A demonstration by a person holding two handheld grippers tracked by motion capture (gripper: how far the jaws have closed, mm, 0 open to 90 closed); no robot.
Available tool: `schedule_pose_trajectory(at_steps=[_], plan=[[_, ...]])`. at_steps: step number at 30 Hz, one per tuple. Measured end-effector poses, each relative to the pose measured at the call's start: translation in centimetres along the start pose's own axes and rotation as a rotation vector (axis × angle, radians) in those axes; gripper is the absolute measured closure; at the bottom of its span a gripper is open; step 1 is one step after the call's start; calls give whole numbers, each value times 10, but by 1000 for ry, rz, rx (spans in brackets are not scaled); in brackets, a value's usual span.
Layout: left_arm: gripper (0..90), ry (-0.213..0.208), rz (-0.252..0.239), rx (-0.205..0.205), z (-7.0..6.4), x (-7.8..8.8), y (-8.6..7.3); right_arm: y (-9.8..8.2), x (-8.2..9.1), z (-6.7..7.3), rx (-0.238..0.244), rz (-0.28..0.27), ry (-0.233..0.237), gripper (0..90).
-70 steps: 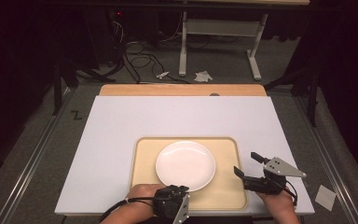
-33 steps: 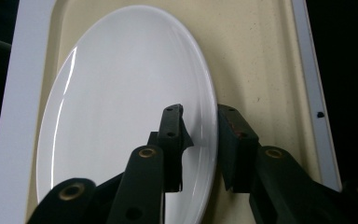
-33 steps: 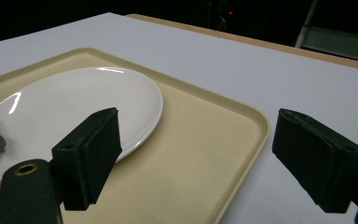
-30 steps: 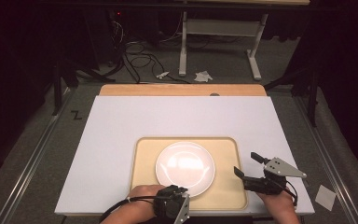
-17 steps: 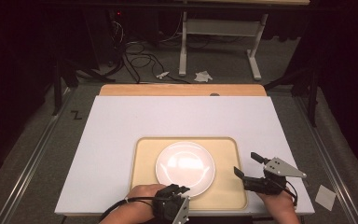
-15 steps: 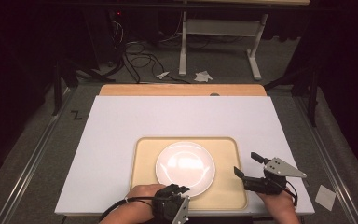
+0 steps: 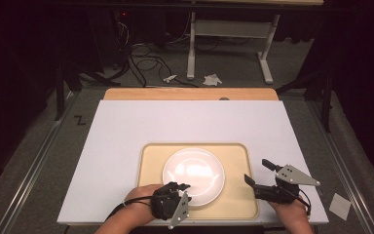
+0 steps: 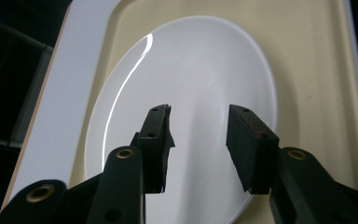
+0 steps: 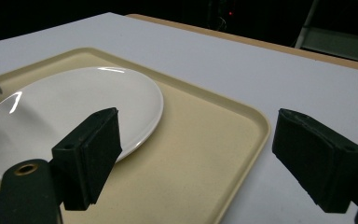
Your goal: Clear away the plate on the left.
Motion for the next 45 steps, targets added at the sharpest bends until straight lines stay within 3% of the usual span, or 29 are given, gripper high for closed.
schedule_pose_trajectory(at_steps=[6,8,10,14,17,22,24,28,30,32,33,35,41,45], plan=[[505,27,-29,176,24,10,-22,0,0,0,-7,1,-3,165],[498,36,-31,218,31,14,-30,0,0,0,-2,-1,-3,165],[485,48,-46,289,39,18,-41,0,0,0,-1,1,-3,165],[462,68,-71,385,52,28,-57,1,1,0,-4,-2,-4,165],[464,80,-111,500,64,40,-71,1,2,-1,-5,-8,-10,165],[422,138,-142,639,77,66,-103,1,4,-2,-13,-16,-18,165],[461,164,-148,681,80,76,-115,1,4,-3,-14,-16,-18,165],[373,234,-188,802,84,100,-140,1,4,-4,-16,-16,-25,165],[291,266,-190,820,85,107,-147,1,3,-5,-21,-15,-25,165],[71,337,-166,844,88,109,-151,1,2,-6,-21,-12,-30,165],[3,350,-150,866,89,108,-153,1,2,-6,-24,-11,-31,165],[1,356,-168,882,90,106,-152,1,1,-7,-26,-11,-33,165],[1,330,-164,846,87,100,-144,1,2,-5,-23,-14,-37,165],[1,328,-171,853,86,100,-143,1,4,-5,-26,-15,-38,165]])
Point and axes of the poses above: each handheld gripper's, and its own axes: x roughly backward along the jaws, y roughly out of its top, z roughly to its left, the point moved 5 cm from there along -x, roughly forward along the jaws, and after that the axes turned 1 degree about x, right-handed, at the moved point
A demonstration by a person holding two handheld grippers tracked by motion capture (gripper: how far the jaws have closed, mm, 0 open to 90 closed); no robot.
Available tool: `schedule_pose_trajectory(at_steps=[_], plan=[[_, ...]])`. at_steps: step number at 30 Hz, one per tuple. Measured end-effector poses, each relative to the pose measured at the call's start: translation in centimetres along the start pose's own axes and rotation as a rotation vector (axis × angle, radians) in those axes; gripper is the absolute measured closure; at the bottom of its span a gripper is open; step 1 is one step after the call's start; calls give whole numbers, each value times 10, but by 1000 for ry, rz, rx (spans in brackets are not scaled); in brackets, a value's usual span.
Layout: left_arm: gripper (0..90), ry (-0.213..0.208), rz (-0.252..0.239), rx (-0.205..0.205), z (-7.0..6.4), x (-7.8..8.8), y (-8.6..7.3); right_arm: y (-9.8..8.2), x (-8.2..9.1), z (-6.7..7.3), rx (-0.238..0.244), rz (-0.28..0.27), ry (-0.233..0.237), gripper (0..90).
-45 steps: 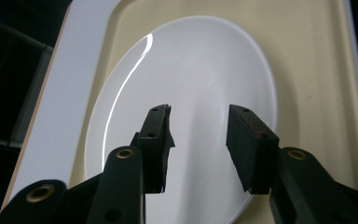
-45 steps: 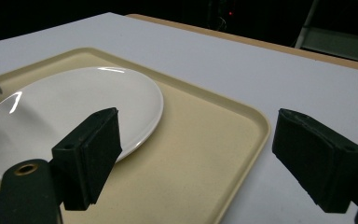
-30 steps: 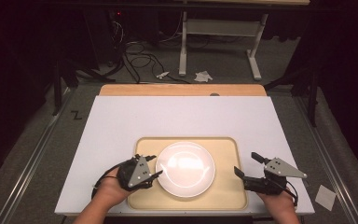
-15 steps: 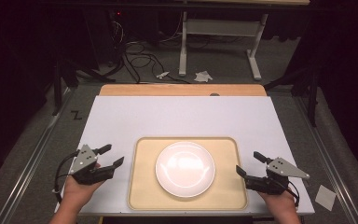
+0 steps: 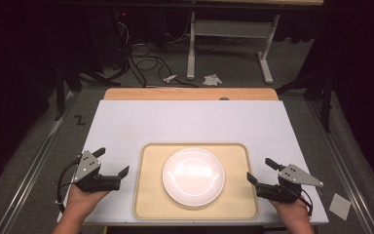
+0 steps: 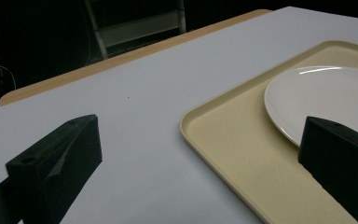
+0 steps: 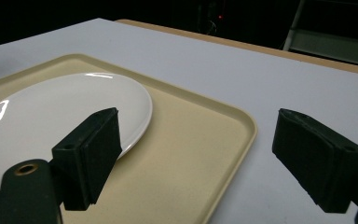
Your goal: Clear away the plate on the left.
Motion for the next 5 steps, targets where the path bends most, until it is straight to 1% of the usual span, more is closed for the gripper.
schedule_pose_trajectory(at_steps=[1,2,5], plan=[[1,1,0,-1,0,0,0,0,0,0,-3,-2,1,165],[1,3,1,-4,-1,-1,0,0,0,-1,4,-5,2,165],[1,7,13,-25,-3,-3,-1,1,0,-1,6,-7,3,165]])
Point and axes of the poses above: each handheld gripper's, and its own axes: x roughly backward along the jaws, y roughly out of its top, z roughly to its left, the point moved 5 cm from there along -x, roughly forward along the jaws, and after that the axes turned 1 degree about x, right-handed, at the moved point
